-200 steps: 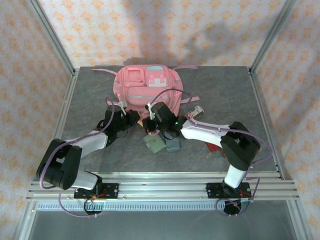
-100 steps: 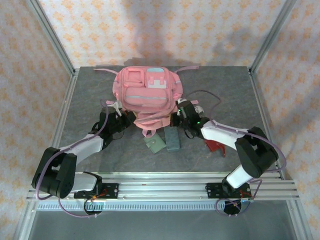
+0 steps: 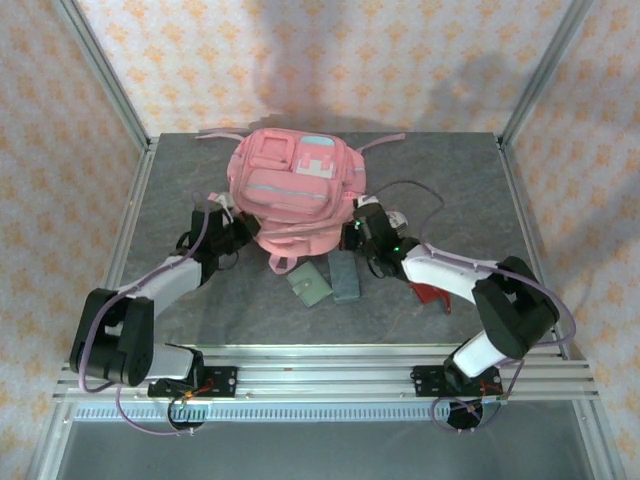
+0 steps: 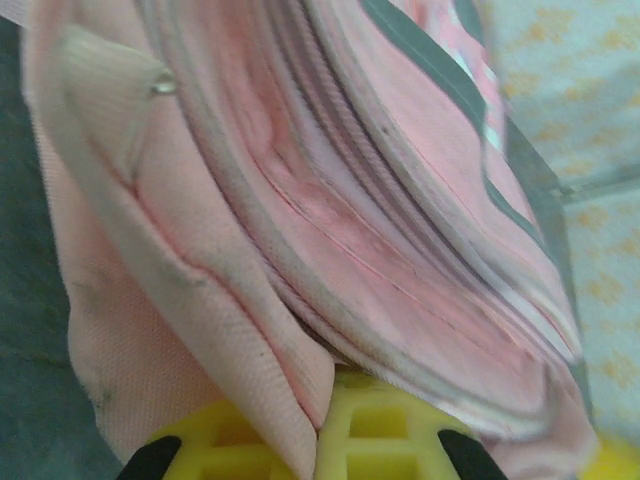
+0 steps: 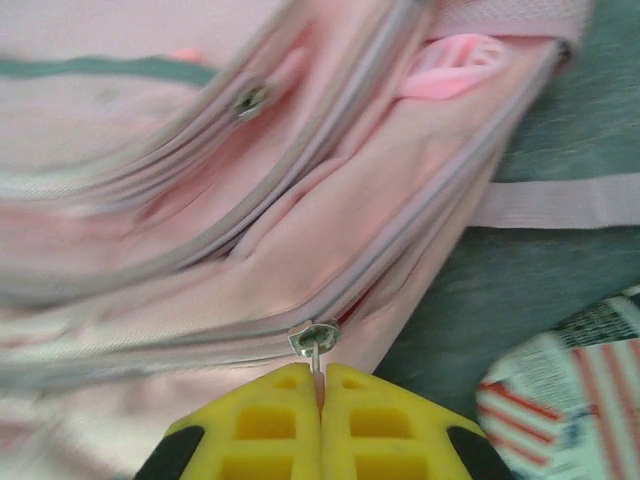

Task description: Pack the student bag

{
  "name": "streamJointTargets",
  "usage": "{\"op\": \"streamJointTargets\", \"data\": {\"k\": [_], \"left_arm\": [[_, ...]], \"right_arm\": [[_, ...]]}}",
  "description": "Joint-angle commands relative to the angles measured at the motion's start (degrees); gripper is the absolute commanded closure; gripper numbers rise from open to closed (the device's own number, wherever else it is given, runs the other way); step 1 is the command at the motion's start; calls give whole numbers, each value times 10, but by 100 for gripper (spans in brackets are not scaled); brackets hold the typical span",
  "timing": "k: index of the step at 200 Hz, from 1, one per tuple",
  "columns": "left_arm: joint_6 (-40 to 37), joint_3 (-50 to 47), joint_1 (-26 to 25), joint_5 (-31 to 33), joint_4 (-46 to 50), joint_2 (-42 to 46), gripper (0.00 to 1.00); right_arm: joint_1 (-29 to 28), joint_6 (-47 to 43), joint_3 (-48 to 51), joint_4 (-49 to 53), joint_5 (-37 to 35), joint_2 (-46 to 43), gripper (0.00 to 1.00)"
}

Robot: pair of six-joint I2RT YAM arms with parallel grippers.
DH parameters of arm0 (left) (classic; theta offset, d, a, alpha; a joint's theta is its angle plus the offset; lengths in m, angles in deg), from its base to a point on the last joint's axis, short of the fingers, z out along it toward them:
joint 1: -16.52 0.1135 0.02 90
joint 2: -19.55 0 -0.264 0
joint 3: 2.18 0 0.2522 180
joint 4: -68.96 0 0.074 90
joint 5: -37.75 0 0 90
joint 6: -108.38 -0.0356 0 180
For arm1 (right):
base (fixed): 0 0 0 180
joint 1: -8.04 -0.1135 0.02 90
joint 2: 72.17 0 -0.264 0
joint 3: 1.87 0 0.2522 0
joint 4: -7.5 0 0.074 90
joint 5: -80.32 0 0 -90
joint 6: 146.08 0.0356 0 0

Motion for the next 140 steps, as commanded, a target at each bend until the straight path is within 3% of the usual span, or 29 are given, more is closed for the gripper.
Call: {"op": "streamJointTargets", "data": {"k": [1,25,38,64,98,140], "left_arm": [[-48,97,30,85,24,-39,99],[-54,164,42,111,84,-72,56],[-46,163,41,100,88,-59,44],[-23,93,20,103,96,17,35],[34,-23,-44,128,98,129,23],[147,-105,-148,154,15,135,20]], "right_arm": [[-68,40,-4,-24,8,-17,100],[-108,61,-36,-72,30,36,100],[-115,66,-52,-96,35,66,100],[-118,71,-68,-124,48,99,100],[-118,63,-72,-123,59,112,100],[-118,58,-71,-123,61,114,100]]}}
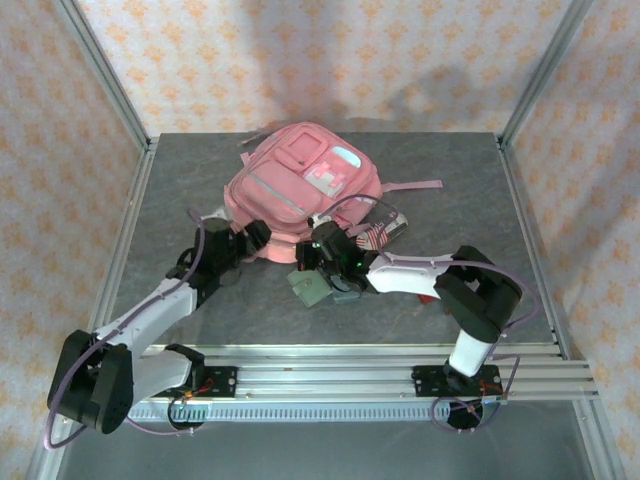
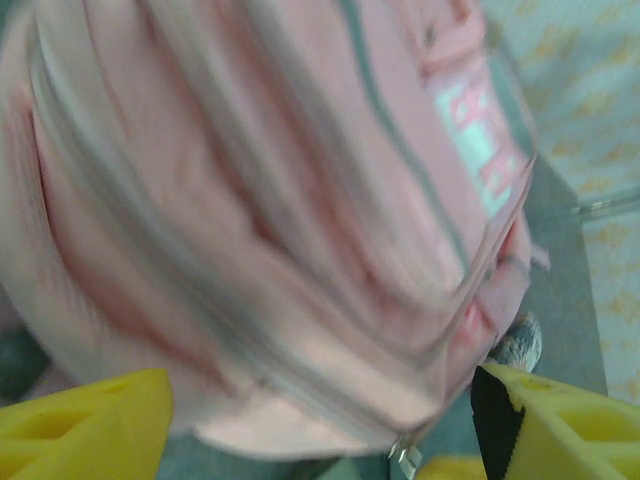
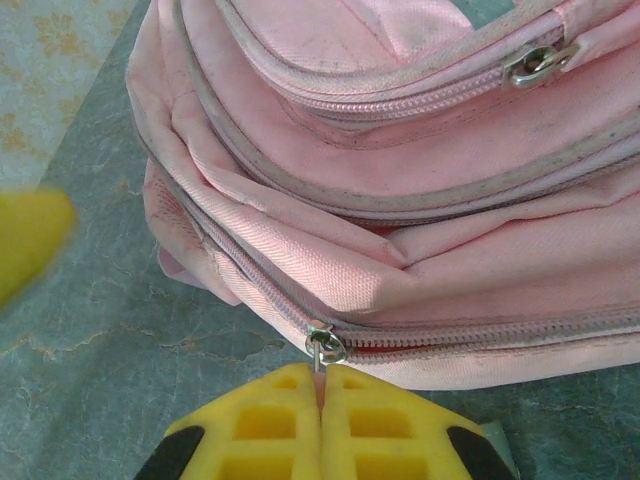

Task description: Pack the student bag

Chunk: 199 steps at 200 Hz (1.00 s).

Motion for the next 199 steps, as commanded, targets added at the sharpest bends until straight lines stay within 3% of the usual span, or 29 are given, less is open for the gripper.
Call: {"op": "streamJointTargets", "data": {"k": [1,50,87,101,107,121,137,199], "left_arm": [[78,-28,-45,40,-62,-12,20],[90,-3,-91,100,-177,-100,17],[93,23,-104,118,-211,-173,18],[97,30,-104,129,-208,-195,31],[99,30,-104,133,-208,-201,41],[105,28,-101,141,-206,-207,76],[103,28,-94,140,-194,-203,100],[87,-3,-49,116,-176,-120,100]], "right_arm": [[-3,-1,-20,-33,14,1,100],[-6,-4,-14,-35,19,3,100],[-8,-6,-18,-37,23,10,100],[-9,-8,-22,-32,23,13,100],[-9,-10,-22,-30,22,13,100],[-9,-16,-18,-26,9,7,100],[-6,-25,-13,-15,-12,-2,100],[98,-32,25,35,-54,-27,100]]}}
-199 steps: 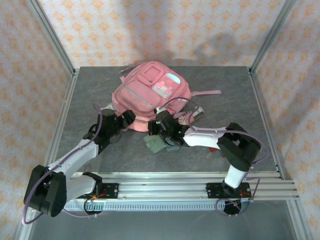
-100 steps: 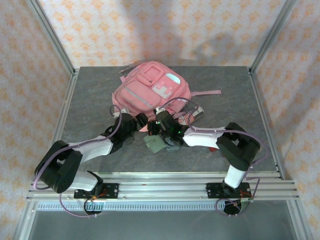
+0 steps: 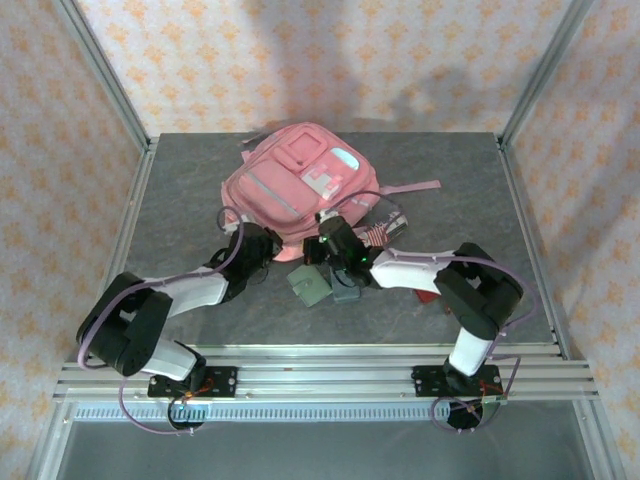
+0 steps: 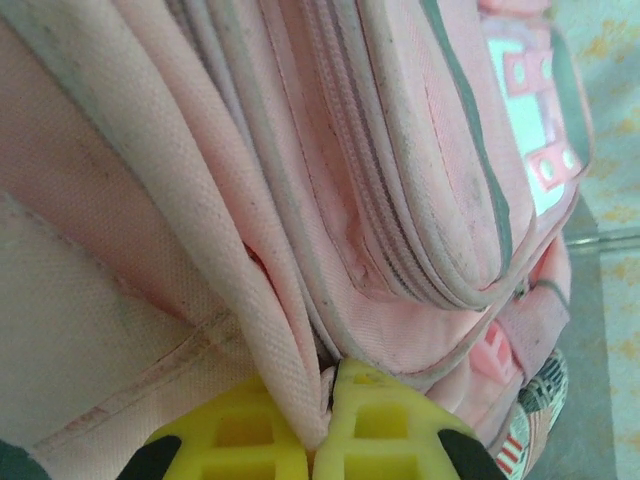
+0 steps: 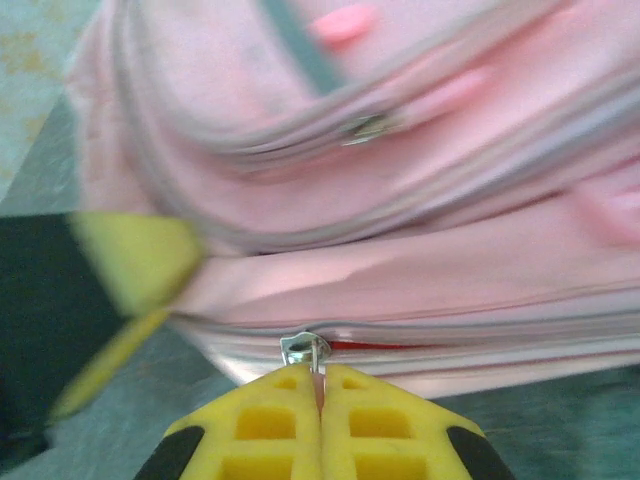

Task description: Pack the student bag

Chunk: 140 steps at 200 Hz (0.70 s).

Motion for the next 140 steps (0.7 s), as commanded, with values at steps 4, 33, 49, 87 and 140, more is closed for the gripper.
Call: {"op": "streamJointTargets", "data": {"k": [4,33,49,87,140], "left_arm": [[-18,-14,25,14,-1,54,100],[-29,-26,41,5,10,88,100],[-36,-29,49,-2,11,93,100],[-71,10,54,-31,24,58,100],[-136,114,80,-26,44,-46,100]], "right_arm": [[55,-14,17,35,-59,-25,100],[122,-7,13,56,-86,-10,100],[150,-3,3,63,-103,-6,100],[161,4,-2,73,-101,-35,100],[142,37,79,68,-66,-130,100]]}}
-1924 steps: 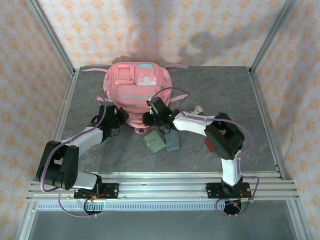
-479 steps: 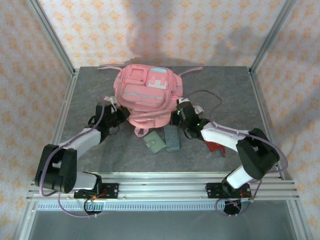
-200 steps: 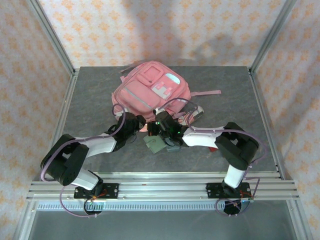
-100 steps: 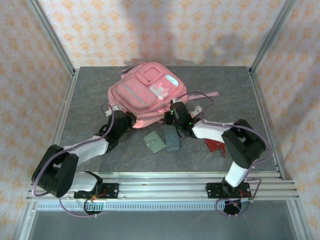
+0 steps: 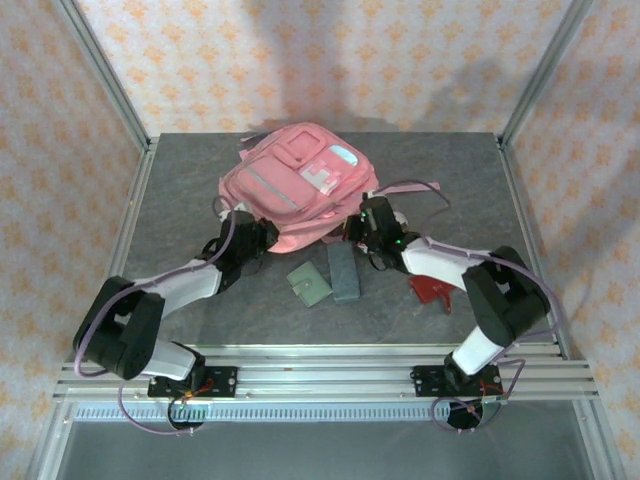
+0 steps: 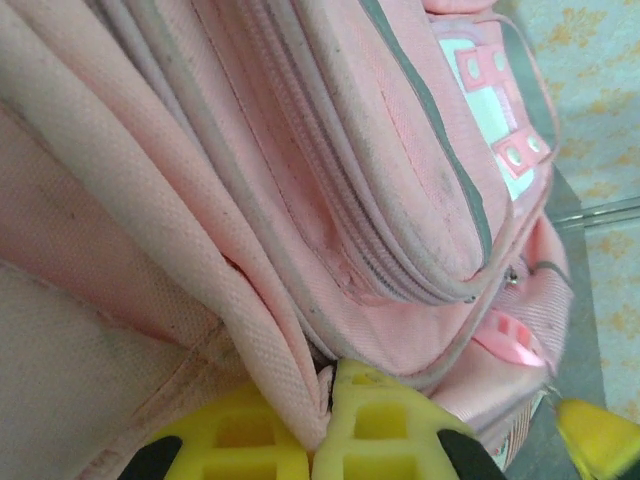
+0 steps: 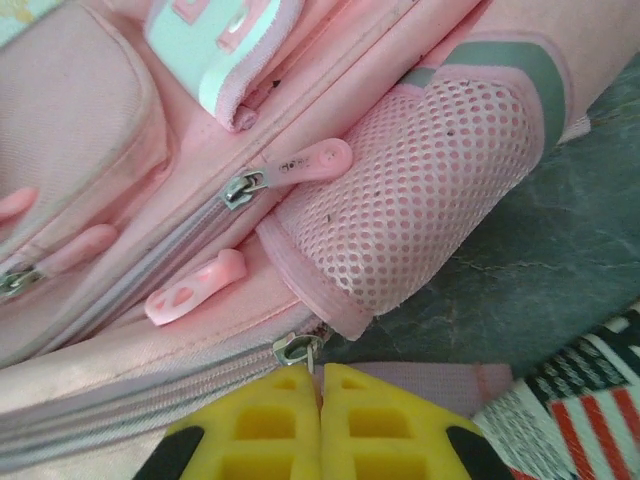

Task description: Pack the student bag

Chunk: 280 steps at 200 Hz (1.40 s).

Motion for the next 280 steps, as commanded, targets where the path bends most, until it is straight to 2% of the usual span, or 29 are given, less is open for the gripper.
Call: {"op": "streamJointTargets", "data": {"k": [1,56,127,131,139,150,159,173,192,225,252,265,280], "left_arm": [[-56,58,38,39,1,-36,100],[-93,158,80,35,29,-95,100],[-104,206,138,31,49,-139,100],[-105,208,139,30,50,-139,100],[-108,208,139,30,57,-136,89],[-110,204,139,28,66,-124,67],[-109,192,139,21,68,-110,56],[-103,163,138,9,59,-79,46],[-93,123,131,-5,53,-35,42],[-88,82,84,-32,55,10,41],[-106,101,30,-37,91,1,42],[-106,118,7,-42,109,-13,42],[-104,145,-25,-34,133,-37,42]], "right_arm": [[9,23,36,21,-49,-52,100],[-75,23,30,-21,6,-52,100],[-143,4,-79,-32,71,74,100],[-143,1,-83,-27,77,78,97],[-143,-6,-90,-9,79,81,88],[-142,-16,-89,8,75,67,71],[-140,-21,-76,13,71,45,60],[-128,-22,-53,22,71,0,52],[-98,-13,-26,41,65,-59,47],[-23,18,1,85,27,-111,50],[33,31,-3,118,40,-103,55],[47,33,0,116,34,-95,60],[59,35,0,105,40,-78,70]]}}
